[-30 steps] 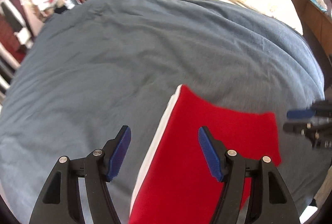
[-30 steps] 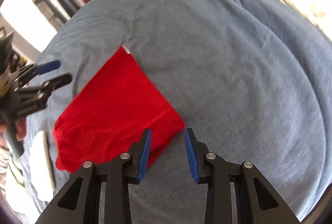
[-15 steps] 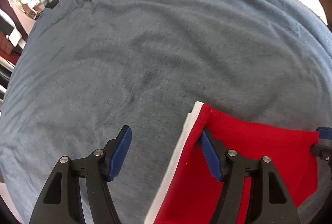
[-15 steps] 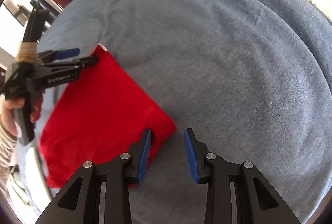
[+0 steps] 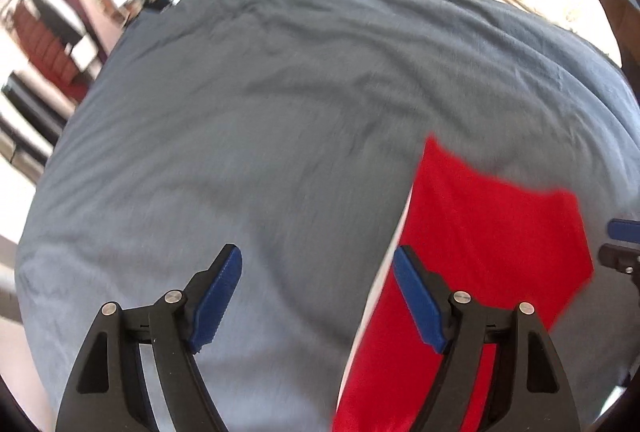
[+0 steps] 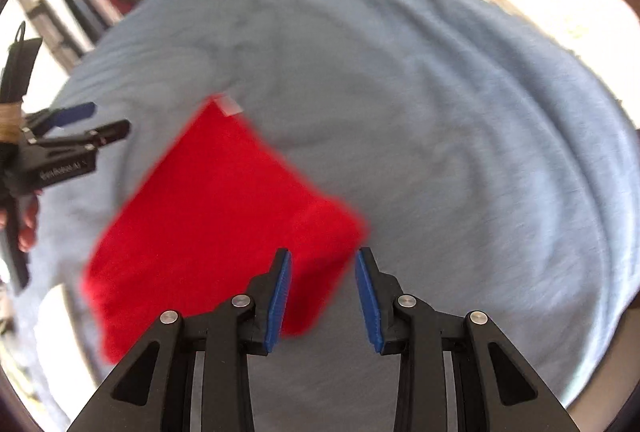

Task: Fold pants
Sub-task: 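Grasp the waistband end of the red shorts with the left gripper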

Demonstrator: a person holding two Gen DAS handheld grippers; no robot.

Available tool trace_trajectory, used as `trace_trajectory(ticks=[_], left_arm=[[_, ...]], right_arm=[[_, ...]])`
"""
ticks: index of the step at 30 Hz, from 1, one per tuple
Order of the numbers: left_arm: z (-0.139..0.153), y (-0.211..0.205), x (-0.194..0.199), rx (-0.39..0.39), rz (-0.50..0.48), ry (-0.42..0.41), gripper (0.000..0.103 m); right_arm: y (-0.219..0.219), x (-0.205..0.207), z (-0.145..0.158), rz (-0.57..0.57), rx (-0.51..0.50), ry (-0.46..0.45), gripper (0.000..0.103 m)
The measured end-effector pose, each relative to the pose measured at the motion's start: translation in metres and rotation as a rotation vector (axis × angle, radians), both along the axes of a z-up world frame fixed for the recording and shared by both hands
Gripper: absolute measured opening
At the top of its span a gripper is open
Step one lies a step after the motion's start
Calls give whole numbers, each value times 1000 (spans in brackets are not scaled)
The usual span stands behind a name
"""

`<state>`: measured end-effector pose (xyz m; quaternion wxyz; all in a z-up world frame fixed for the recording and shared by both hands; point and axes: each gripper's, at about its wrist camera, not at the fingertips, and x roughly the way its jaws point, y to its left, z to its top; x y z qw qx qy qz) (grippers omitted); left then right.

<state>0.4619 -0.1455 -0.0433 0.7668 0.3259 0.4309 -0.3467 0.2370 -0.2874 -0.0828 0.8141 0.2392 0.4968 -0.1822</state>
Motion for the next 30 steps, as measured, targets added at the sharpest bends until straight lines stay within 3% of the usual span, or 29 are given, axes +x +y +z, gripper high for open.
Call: trace_trajectory(ticks=[5,11,16,22,27,30], left_arm=[[1,71,-19,1,39,106,77],[-21,103,-26,-58,-4,301,68],[-49,110,-25,-78,-56,423,59],[-83,120,-16,-111,10,574,56],[-101,118,-11,-134,42,644,56],[-109,117,-7,-141,52,682,49]], right_arm=[[57,17,5,146,159,-68,34],[113,25,-4,199,343,-120,34],[147,33,-23,167,449,-127,34],[166,40,-54,82,547,-79,34],[169,43,-73,15,597,-70,34],[171,46,-83,-1,624,-58,34]])
